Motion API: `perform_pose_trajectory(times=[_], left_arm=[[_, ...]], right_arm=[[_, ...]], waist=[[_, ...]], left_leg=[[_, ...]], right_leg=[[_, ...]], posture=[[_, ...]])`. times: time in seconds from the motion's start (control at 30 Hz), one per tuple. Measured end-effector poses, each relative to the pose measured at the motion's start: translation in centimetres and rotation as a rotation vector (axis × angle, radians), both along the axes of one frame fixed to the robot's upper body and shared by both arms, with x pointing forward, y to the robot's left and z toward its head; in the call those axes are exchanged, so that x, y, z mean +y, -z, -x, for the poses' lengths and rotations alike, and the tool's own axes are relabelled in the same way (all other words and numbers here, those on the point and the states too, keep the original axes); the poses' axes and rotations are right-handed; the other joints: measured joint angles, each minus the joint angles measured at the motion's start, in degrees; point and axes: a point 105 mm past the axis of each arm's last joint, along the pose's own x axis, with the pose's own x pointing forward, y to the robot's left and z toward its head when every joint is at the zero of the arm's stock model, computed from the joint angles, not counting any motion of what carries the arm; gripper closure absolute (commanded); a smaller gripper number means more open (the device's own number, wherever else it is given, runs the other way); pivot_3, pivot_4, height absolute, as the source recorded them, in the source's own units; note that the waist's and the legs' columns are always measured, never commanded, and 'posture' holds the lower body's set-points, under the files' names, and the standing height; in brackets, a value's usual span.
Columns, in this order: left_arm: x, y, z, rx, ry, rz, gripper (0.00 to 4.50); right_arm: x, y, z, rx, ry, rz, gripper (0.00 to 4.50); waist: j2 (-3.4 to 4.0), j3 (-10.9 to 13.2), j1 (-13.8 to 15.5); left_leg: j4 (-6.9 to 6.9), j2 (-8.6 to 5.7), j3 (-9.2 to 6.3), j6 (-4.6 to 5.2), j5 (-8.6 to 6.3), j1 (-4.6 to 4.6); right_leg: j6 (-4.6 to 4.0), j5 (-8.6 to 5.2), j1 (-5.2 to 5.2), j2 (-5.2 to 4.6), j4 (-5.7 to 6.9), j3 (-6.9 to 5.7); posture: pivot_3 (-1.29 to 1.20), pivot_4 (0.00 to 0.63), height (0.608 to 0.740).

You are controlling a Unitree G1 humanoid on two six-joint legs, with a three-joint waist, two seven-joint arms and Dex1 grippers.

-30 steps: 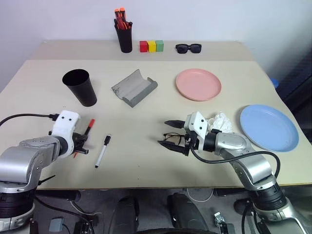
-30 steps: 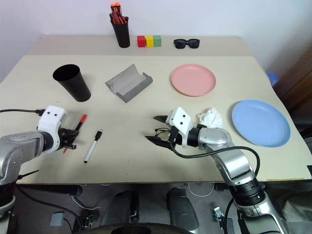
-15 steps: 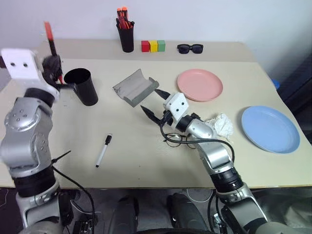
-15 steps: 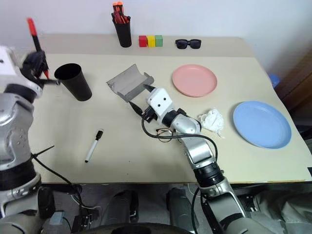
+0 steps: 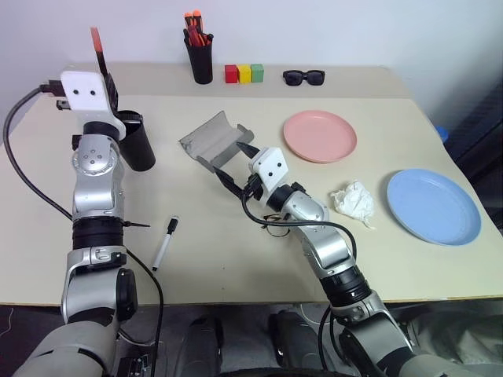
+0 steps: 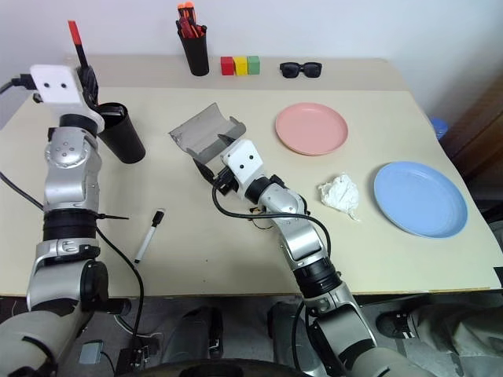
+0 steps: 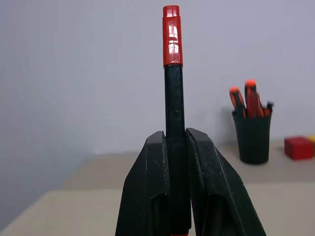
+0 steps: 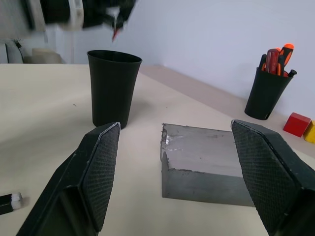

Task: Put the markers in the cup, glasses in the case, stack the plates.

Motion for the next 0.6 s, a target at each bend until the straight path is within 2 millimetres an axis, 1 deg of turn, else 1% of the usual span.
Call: perform_pose_trajectory(times=[0.1, 0.37, 0.53, 0.57, 0.6], left_arm=[[0.07, -0.07, -0.2, -0.022, -0.007, 0.007, 4.45], [-0.12, 0.59, -0.31, -0.032, -0.019, 0.032, 4.45], [0.04, 0.88, -0.26, -0.031, -0.038, 0.043, 2.28], [0.09, 0.88, -0.24, -0.032, -0.043, 0.045, 1.75], [0.15, 0.88, -0.21, -0.033, -0.048, 0.048, 1.75]], right_arm=[[0.0, 0.0, 0.0, 0.002, 0.001, -0.003, 0.83], [-0.06, 0.14, 0.0, 0.008, 0.003, -0.005, 0.83], [-0.06, 0.19, 0.02, 0.013, 0.0, -0.008, 0.83], [-0.04, 0.21, 0.03, 0.015, -0.002, -0.008, 0.83], [-0.02, 0.23, 0.04, 0.016, -0.004, -0.008, 0.83]], waist=[[0.0, 0.0, 0.03], [0.0, 0.0, 0.04], [0.0, 0.0, 0.01], [0.0, 0.0, 0.01], [0.0, 0.0, 0.03]], left_leg=[[0.0, 0.0, 0.01, 0.0, 0.0, -0.01], [0.01, 0.0, 0.0, 0.0, 0.0, 0.0], [0.01, 0.0, 0.0, 0.0, 0.0, 0.0], [0.01, 0.0, 0.0, 0.0, 0.0, 0.0], [0.01, 0.0, 0.0, 0.0, 0.0, 0.0]], right_leg=[[0.0, 0.0, 0.0, -0.01, 0.0, 0.0], [0.01, 0.0, 0.0, 0.0, 0.01, -0.01], [0.01, 0.0, 0.0, 0.0, 0.01, -0.01], [0.01, 0.0, 0.0, 0.0, 0.02, -0.01], [0.01, 0.0, 0.0, 0.0, 0.02, -0.01]], posture=[[0.0, 0.15, 0.725], [0.0, 0.15, 0.725], [0.0, 0.15, 0.725], [0.0, 0.15, 0.725], [0.0, 0.15, 0.725]])
